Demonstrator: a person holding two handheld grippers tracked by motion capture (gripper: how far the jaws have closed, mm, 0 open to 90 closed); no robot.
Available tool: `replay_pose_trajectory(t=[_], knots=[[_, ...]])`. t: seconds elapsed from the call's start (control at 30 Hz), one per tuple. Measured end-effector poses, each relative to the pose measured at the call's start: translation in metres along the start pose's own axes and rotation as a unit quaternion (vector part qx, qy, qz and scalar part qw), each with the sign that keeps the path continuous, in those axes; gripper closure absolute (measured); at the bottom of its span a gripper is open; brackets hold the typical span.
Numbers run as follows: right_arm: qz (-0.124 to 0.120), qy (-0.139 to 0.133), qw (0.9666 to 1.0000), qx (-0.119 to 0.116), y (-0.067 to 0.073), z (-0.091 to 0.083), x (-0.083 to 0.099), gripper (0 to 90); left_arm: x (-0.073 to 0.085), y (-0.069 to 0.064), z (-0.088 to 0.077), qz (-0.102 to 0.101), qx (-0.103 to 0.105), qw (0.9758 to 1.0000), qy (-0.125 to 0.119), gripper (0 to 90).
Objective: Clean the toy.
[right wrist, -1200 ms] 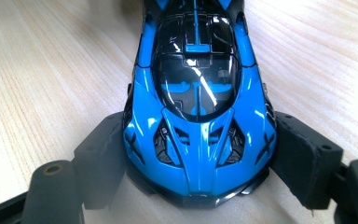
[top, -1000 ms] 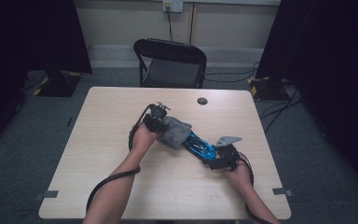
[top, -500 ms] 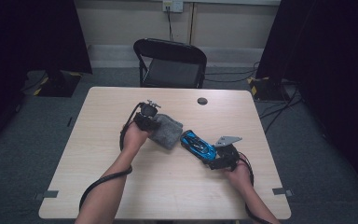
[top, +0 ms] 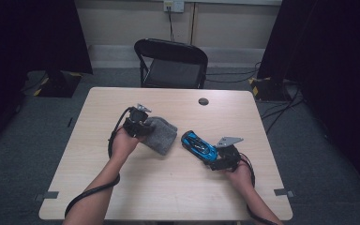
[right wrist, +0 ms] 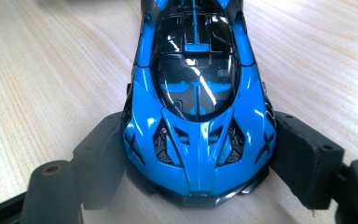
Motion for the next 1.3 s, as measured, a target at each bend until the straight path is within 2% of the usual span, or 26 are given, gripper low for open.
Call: replay_pose_trajectory(t=[0.1, 0.23, 0.37, 0.4, 0.47, 0.5, 0.7, 0.73, 0.9, 0.97, 1.13, 1.23, 1.3], knots=[[0.003, 0.002, 1.0, 0.007, 0.0, 0.0, 0.0, 19.7, 0.009, -0.008, -0.003, 0.0, 0.019, 0.9998, -0.004, 76.8], [0.008, 0.004, 0.9999, 0.015, -0.001, 0.0, 0.001, 16.9, 0.016, -0.018, 0.0, 0.009, 0.03, 0.9995, 0.001, 76.8], [0.005, -0.003, 0.9999, 0.01, 0.001, -0.001, -0.001, 16.4, 0.018, -0.024, 0.0, 0.018, 0.038, 0.9991, 0.001, 76.8], [0.007, -0.015, 0.9998, 0.006, 0.001, -0.004, -0.005, 14.7, 0.018, -0.027, -0.001, 0.02, 0.04, 0.999, -0.001, 76.8], [0.012, -0.02, 0.9997, 0.003, 0.001, -0.006, -0.008, 14.8, 0.018, -0.028, -0.001, 0.019, 0.042, 0.9989, -0.003, 76.8], [0.014, -0.037, 0.9992, 0.003, 0.002, -0.013, -0.015, 14.8, 0.019, -0.03, -0.002, 0.021, 0.045, 0.9988, -0.004, 76.8], [0.024, -0.06, 0.9979, 0.003, 0.0, -0.024, -0.037, 20.4, 0.021, -0.036, -0.008, 0.026, 0.051, 0.9983, -0.004, 76.8], [0.03, -0.063, 0.9975, 0.0, -0.001, -0.024, -0.041, 21.9, 0.02, -0.039, -0.011, 0.029, 0.054, 0.9981, -0.01, 76.8], [0.022, -0.047, 0.9986, 0.005, -0.003, -0.009, -0.056, 25.0, 0.018, -0.048, -0.017, 0.033, 0.069, 0.9969, -0.017, 76.8], [0.022, -0.037, 0.999, 0.009, -0.004, 0.0, -0.058, 25.7, 0.019, -0.057, -0.018, 0.033, 0.084, 0.9956, -0.024, 76.8], [0.027, -0.016, 0.9995, -0.001, -0.003, 0.02, -0.056, 30.8, 0.025, -0.076, -0.019, 0.043, 0.11, 0.9927, -0.026, 76.8], [0.024, -0.007, 0.9997, 0.001, -0.003, 0.027, -0.054, 31.2, 0.032, -0.089, -0.018, 0.046, 0.129, 0.9903, -0.019, 76.8], [0.023, -0.004, 0.9997, 0.001, -0.002, 0.029, -0.053, 31.7, 0.034, -0.094, -0.017, 0.052, 0.133, 0.9897, -0.018, 76.8]])
Point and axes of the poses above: each handheld gripper's, and its own axes: z roughly forward along the jaws, x roughly out of its underside, y roughly to its left, the point moved 7 cm from there along z, roughly forward along the jaws, and after that the axes turned 6 degrees about -y, right-handed, at the moved point
